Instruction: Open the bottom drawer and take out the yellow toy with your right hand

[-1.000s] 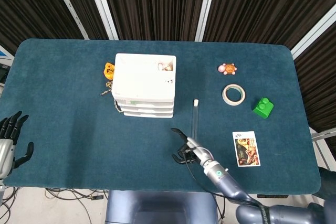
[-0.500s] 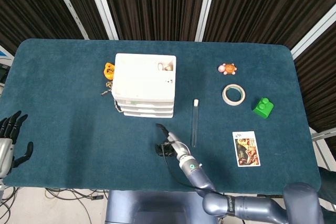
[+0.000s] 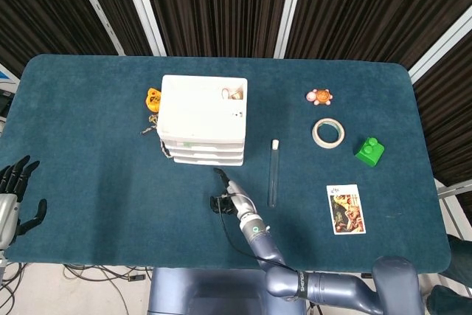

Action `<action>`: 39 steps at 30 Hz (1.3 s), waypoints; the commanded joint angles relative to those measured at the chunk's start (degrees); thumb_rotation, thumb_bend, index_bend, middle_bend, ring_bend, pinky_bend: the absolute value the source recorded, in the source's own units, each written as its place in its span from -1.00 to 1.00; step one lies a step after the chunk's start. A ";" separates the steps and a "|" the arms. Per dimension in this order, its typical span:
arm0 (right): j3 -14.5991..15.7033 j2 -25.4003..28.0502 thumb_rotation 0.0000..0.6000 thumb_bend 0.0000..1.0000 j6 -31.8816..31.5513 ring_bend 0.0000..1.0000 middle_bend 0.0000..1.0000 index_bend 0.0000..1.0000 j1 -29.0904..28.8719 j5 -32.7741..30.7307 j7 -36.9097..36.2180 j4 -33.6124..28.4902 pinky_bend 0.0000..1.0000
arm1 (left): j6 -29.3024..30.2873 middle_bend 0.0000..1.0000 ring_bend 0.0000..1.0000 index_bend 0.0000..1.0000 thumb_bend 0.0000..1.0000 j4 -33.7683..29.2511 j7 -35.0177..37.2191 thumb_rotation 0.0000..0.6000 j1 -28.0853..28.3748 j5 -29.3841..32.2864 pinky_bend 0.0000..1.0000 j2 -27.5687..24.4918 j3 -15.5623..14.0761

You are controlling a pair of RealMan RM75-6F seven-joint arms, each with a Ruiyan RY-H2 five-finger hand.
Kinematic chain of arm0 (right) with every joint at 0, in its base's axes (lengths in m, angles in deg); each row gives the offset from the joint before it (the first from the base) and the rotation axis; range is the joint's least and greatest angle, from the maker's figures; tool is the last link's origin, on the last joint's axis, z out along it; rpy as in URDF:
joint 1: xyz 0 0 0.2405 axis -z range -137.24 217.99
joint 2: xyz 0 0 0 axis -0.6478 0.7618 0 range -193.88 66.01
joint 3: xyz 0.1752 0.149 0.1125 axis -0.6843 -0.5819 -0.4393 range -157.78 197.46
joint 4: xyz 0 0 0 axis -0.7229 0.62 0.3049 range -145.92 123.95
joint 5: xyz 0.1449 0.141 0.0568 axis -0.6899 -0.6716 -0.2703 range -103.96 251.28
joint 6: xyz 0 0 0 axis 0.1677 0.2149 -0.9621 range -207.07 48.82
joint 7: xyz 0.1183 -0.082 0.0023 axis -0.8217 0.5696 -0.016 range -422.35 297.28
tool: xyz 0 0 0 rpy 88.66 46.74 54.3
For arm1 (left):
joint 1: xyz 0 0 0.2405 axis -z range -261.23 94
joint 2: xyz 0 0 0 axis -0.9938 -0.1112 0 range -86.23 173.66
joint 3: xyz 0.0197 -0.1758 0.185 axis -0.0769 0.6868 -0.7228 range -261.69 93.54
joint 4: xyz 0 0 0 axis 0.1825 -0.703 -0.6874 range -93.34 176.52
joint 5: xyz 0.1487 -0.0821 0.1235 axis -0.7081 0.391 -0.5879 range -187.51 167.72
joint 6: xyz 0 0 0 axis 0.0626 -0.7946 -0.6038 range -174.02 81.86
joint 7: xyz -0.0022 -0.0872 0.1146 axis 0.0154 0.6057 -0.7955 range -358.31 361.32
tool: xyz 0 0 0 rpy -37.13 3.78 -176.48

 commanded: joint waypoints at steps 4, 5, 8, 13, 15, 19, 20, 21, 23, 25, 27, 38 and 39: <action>-1.65 -1.83 1.00 0.23 0.97 0.95 0.93 -0.95 -1.59 -1.75 2.01 3.17 1.00 | -0.05 -1.00 -1.00 -0.83 -0.04 -0.25 -0.08 1.00 0.06 0.04 -1.00 -0.14 0.06; -1.93 -2.02 1.00 0.23 1.06 0.95 0.93 -0.95 -1.76 -1.89 2.17 3.42 1.00 | -0.07 -1.00 -1.00 -0.83 -0.04 -0.30 -0.09 1.00 0.06 0.07 -1.00 -0.16 0.06; -2.56 -2.50 1.00 0.23 1.75 0.95 0.93 -0.95 -2.35 -2.42 2.77 4.01 1.00 | -0.14 -1.00 -1.00 -0.83 -0.04 -0.26 -0.15 1.00 0.09 0.09 -1.00 -0.16 0.06; -3.98 -3.17 1.00 0.23 2.61 0.95 0.93 -0.95 -3.40 -3.24 3.42 5.00 1.00 | -0.12 -1.00 -1.00 -0.83 -0.04 -0.17 -0.15 1.00 0.04 0.19 -1.00 -0.10 0.05; -4.21 -3.48 1.00 0.23 2.85 0.95 0.93 -0.95 -3.74 -3.72 3.82 5.55 1.00 | -0.19 -1.00 -1.00 -0.83 -0.04 -0.22 -0.16 1.00 0.05 0.34 -1.00 -0.11 0.09; -5.71 -4.13 1.00 0.24 3.85 0.95 0.93 -0.95 -4.39 -5.50 3.63 6.70 1.00 | -0.26 -1.00 -1.00 -0.83 -0.04 -0.38 -0.17 1.00 0.04 0.38 -1.00 -0.17 0.06; -6.09 -4.26 1.00 0.24 4.09 0.95 0.93 -0.95 -4.65 -5.73 3.63 7.05 1.00 | -0.22 -1.00 -1.00 -0.83 -0.04 -0.40 -0.14 1.00 0.03 0.32 -1.00 -0.18 0.04; -6.29 -4.35 1.00 0.24 4.25 0.95 0.93 -0.95 -4.92 -5.80 3.80 7.42 1.00 | -0.20 -1.00 -1.00 -0.83 -0.04 -0.35 -0.09 1.00 0.01 0.29 -1.00 -0.18 0.02; -6.59 -4.67 1.00 0.23 4.16 0.95 0.93 -0.95 -5.37 -5.92 4.13 8.21 1.00 | -0.15 -1.00 -1.00 -0.83 -0.04 -0.19 0.03 1.00 0.00 0.33 -1.00 -0.18 0.07; -7.01 -5.01 1.00 0.23 4.22 0.95 0.93 -0.95 -5.72 -6.32 4.26 8.84 1.00 | -0.25 -1.00 -1.00 -0.83 -0.04 -0.13 0.15 1.00 0.03 0.45 -1.00 -0.20 0.12; -7.22 -5.25 1.00 0.23 4.45 0.95 0.93 -0.95 -6.06 -6.48 4.45 9.41 1.00 | -0.34 -1.00 -1.00 -0.83 -0.04 -0.11 0.19 1.00 0.06 0.49 -1.00 -0.24 0.12; -8.21 -6.94 1.00 0.23 6.36 0.95 0.93 -0.95 -7.73 -6.53 4.32 12.83 1.00 | -0.69 -1.00 -1.00 -0.83 -0.04 -0.08 0.67 1.00 0.17 0.94 -1.00 -0.44 0.31; -8.38 -7.18 1.00 0.23 6.54 0.95 0.93 -0.95 -7.93 -6.51 4.23 13.28 1.00 | -0.75 -1.00 -1.00 -0.83 -0.04 -0.10 0.68 1.00 0.19 0.94 -1.00 -0.46 0.29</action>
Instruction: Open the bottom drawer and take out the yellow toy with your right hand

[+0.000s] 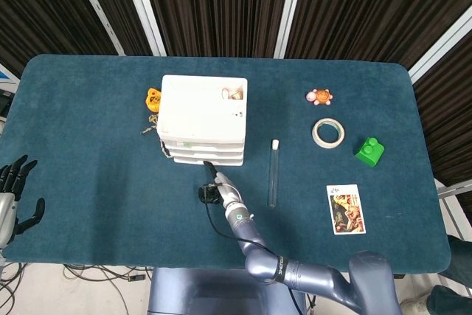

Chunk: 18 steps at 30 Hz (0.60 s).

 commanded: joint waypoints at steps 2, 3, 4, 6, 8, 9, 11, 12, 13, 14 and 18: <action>-0.43 -0.83 1.00 0.23 0.77 0.95 0.93 -0.95 -0.71 0.13 -0.27 1.46 1.00 | -0.16 -1.00 -1.00 -0.83 -0.04 -0.07 0.05 1.00 0.04 0.06 -1.00 -0.06 -0.04; -0.48 -1.00 1.00 0.23 0.99 0.95 0.93 -0.95 -0.87 0.13 -0.28 1.87 1.00 | -0.18 -1.00 -1.00 -0.83 -0.04 -0.09 0.06 1.00 0.04 0.07 -1.00 -0.07 -0.05; -0.55 -1.16 1.00 0.23 1.13 0.95 0.93 -0.95 -1.01 0.14 -0.30 2.21 1.00 | -0.20 -1.00 -1.00 -0.83 -0.04 -0.10 0.10 1.00 0.03 0.09 -1.00 -0.08 -0.05; -0.92 -1.53 1.00 0.23 1.36 0.95 0.93 -0.95 -1.32 0.12 -0.48 2.98 1.00 | -0.27 -1.00 -1.00 -0.83 -0.04 -0.11 0.17 1.00 0.05 0.15 -1.00 -0.10 -0.04; -1.26 -1.75 1.00 0.23 1.63 0.95 0.93 -0.95 -1.63 0.20 -0.61 3.57 1.00 | -0.34 -1.00 -1.00 -0.83 -0.04 -0.15 0.25 1.00 0.07 0.21 -1.00 -0.14 -0.02; -1.39 -1.82 1.00 0.24 1.68 0.95 0.93 -0.95 -1.74 0.31 -0.66 3.77 1.00 | -0.34 -1.00 -1.00 -0.83 -0.04 -0.16 0.28 1.00 0.07 0.22 -1.00 -0.16 -0.02; -1.58 -1.91 1.00 0.23 1.76 0.95 0.93 -0.95 -1.87 0.53 -0.78 4.04 1.00 | -0.41 -1.00 -1.00 -0.83 -0.04 -0.22 0.32 1.00 0.09 0.30 -1.00 -0.20 0.00; -1.71 -1.95 1.00 0.23 1.81 0.95 0.93 -0.95 -1.93 0.55 -0.86 4.16 1.00 | -0.46 -1.00 -1.00 -0.83 -0.04 -0.24 0.33 1.00 0.10 0.36 -1.00 -0.22 0.02; -1.84 -1.99 1.00 0.24 1.85 0.95 0.93 -0.95 -2.01 0.56 -0.90 4.26 1.00 | -0.52 -1.00 -1.00 -0.83 -0.04 -0.29 0.33 1.00 0.12 0.41 -1.00 -0.24 0.03; -1.94 -2.02 1.00 0.24 1.91 0.95 0.93 -0.95 -2.12 0.60 -0.90 4.32 1.00 | -0.55 -1.00 -1.00 -0.83 -0.04 -0.33 0.33 1.00 0.12 0.45 -1.00 -0.27 0.02; -2.09 -2.20 1.00 0.23 2.10 0.95 0.93 -0.95 -2.49 0.75 -0.83 4.51 1.00 | -0.56 -1.00 -1.00 -0.83 -0.04 -0.42 0.36 1.00 0.12 0.55 -1.00 -0.31 0.08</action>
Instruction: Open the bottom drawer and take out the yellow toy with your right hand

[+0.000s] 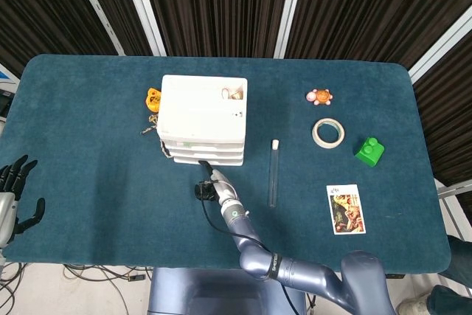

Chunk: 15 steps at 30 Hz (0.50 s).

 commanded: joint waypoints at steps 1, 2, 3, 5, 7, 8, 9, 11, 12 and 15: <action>0.00 -0.14 1.00 0.24 0.13 0.95 0.93 -0.95 -0.15 0.05 0.04 0.12 1.00 | -0.03 -1.00 -1.00 -0.83 -0.04 -0.04 0.04 1.00 0.00 0.06 -1.00 -0.02 0.02; 0.03 -0.22 1.00 0.23 0.24 0.95 0.93 -0.95 -0.20 0.02 0.04 0.19 1.00 | -0.08 -1.00 -1.00 -0.83 -0.04 -0.07 0.04 1.00 0.00 0.11 -1.00 -0.04 0.02; 0.05 -0.29 1.00 0.23 0.39 0.95 0.93 -0.95 -0.27 0.01 0.04 0.30 1.00 | -0.12 -1.00 -1.00 -0.83 -0.04 -0.10 0.03 1.00 0.01 0.16 -1.00 -0.07 0.01; 0.05 -0.49 1.00 0.24 0.70 0.95 0.93 -0.95 -0.38 -0.06 -0.07 0.57 1.00 | -0.23 -1.00 -1.00 -0.83 -0.04 -0.16 0.00 1.00 0.01 0.28 -1.00 -0.11 0.01; -0.05 -0.71 1.00 0.24 0.98 0.95 0.93 -0.95 -0.57 -0.04 -0.21 0.95 1.00 | -0.25 -1.00 -1.00 -0.83 -0.04 -0.27 -0.03 1.00 0.00 0.39 -1.00 -0.15 0.04; -0.11 -0.80 1.00 0.24 1.10 0.95 0.93 -0.95 -0.69 0.00 -0.24 1.16 1.00 | -0.25 -1.00 -1.00 -0.83 -0.04 -0.32 -0.01 1.00 0.01 0.43 -1.00 -0.18 0.07; -0.14 -0.90 1.00 0.23 1.14 0.95 0.93 -0.95 -0.80 0.10 -0.26 1.33 1.00 | -0.24 -1.00 -1.00 -0.83 -0.04 -0.35 0.03 1.00 0.00 0.47 -1.00 -0.20 0.10; -0.17 -1.04 1.00 0.23 1.15 0.95 0.93 -0.95 -0.93 0.32 -0.32 1.54 1.00 | -0.30 -1.00 -1.00 -0.83 -0.04 -0.38 0.12 1.00 0.00 0.59 -1.00 -0.26 0.14; -0.18 -1.10 1.00 0.23 1.16 0.95 0.93 -0.95 -0.96 0.38 -0.36 1.61 1.00 | -0.37 -1.00 -1.00 -0.83 -0.04 -0.40 0.14 1.00 0.01 0.65 -1.00 -0.29 0.14; -0.18 -1.27 1.00 0.24 1.23 0.95 0.93 -0.95 -1.04 0.47 -0.43 1.79 1.00 | -0.53 -1.00 -1.00 -0.83 -0.04 -0.46 0.12 1.00 0.06 0.72 -1.00 -0.33 0.13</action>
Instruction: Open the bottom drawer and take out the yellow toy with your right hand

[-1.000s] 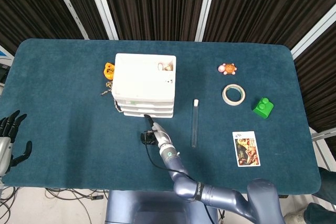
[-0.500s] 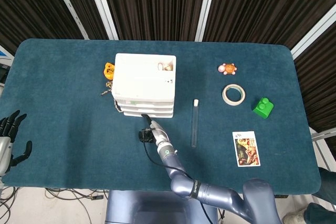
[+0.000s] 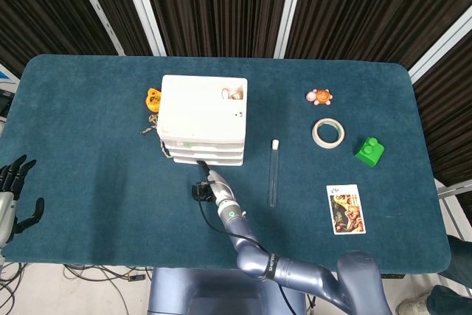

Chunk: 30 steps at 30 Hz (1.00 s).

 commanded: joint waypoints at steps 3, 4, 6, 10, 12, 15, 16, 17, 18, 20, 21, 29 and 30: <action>0.15 -0.28 1.00 0.24 0.16 0.95 0.93 -0.95 -0.02 0.13 -0.13 0.15 1.00 | -0.11 -1.00 -1.00 -0.83 -0.04 -0.13 0.01 1.00 0.01 0.02 -1.00 -0.08 -0.06; 0.21 -0.35 1.00 0.24 0.25 0.95 0.93 -0.95 0.00 0.18 -0.19 0.15 1.00 | -0.12 -1.00 -1.00 -0.83 -0.04 -0.16 0.02 1.00 0.01 0.06 -1.00 -0.10 -0.04; 0.32 -0.45 1.00 0.24 0.45 0.95 0.93 -0.95 0.06 0.33 -0.35 0.08 1.00 | -0.11 -1.00 -1.00 -0.83 -0.04 -0.21 0.06 1.00 0.00 0.19 -1.00 -0.15 0.02; 0.70 -0.66 1.00 0.24 0.66 0.95 0.93 -0.94 0.16 0.83 -0.50 -0.06 1.00 | -0.14 -1.00 -1.00 -0.83 -0.04 -0.25 0.16 1.00 -0.01 0.28 -1.00 -0.22 0.07; 0.92 -0.73 1.00 0.24 0.81 0.95 0.93 -0.92 0.22 1.00 -0.53 -0.13 1.00 | -0.18 -1.00 -1.00 -0.83 -0.04 -0.24 0.14 1.00 0.01 0.28 -1.00 -0.23 0.07; 1.22 -1.14 1.00 0.24 0.02 0.95 0.93 -0.91 0.37 1.54 -0.52 -0.11 1.00 | 0.18 -1.00 -1.00 -0.83 -0.04 -0.11 -1.04 1.00 -0.12 0.76 -1.00 -0.09 0.29; 1.42 -1.23 1.00 0.24 -0.16 0.95 0.93 -0.90 0.44 1.78 -0.46 -0.20 1.00 | 0.23 -1.00 -1.00 -0.83 -0.04 -0.19 -1.39 1.00 -0.16 1.02 -1.00 -0.01 0.38; 1.60 -1.27 1.00 0.24 -0.26 0.95 0.93 -0.90 0.57 1.98 -0.44 -0.37 1.00 | 0.15 -1.00 -1.00 -0.83 -0.04 -0.36 -1.49 1.00 -0.18 1.28 -1.00 0.01 0.43; 1.75 -1.25 1.00 0.24 -0.28 0.95 0.93 -0.90 0.70 2.13 -0.43 -0.55 1.00 | 0.02 -1.00 -1.00 -0.83 -0.04 -0.53 -1.50 1.00 -0.18 1.49 -1.00 -0.04 0.45; 2.02 -1.20 1.00 0.24 -0.25 0.95 0.93 -0.90 0.91 2.32 -0.34 -0.87 1.00 | -0.21 -1.00 -1.00 -0.83 -0.04 -0.75 -1.63 1.00 -0.16 1.71 -1.00 -0.15 0.45; 2.14 -1.18 1.00 0.24 -0.20 0.95 0.93 -0.90 0.99 2.36 -0.29 -1.00 1.00 | -0.25 -1.00 -1.00 -0.83 -0.04 -0.82 -1.68 1.00 -0.14 1.69 -1.00 -0.18 0.43; 3.28 -0.84 1.00 0.24 0.34 0.95 0.93 -0.89 1.62 2.00 0.64 -1.64 1.00 | -0.30 -1.00 -1.00 -0.83 -0.04 -0.89 -1.73 1.00 -0.16 1.68 -1.00 -0.23 0.43; 3.46 -0.77 1.00 0.24 0.31 0.95 0.93 -0.89 1.72 2.06 0.76 -1.84 1.00 | -0.32 -1.00 -1.00 -0.83 -0.04 -0.88 -1.75 1.00 -0.15 1.66 -1.00 -0.23 0.41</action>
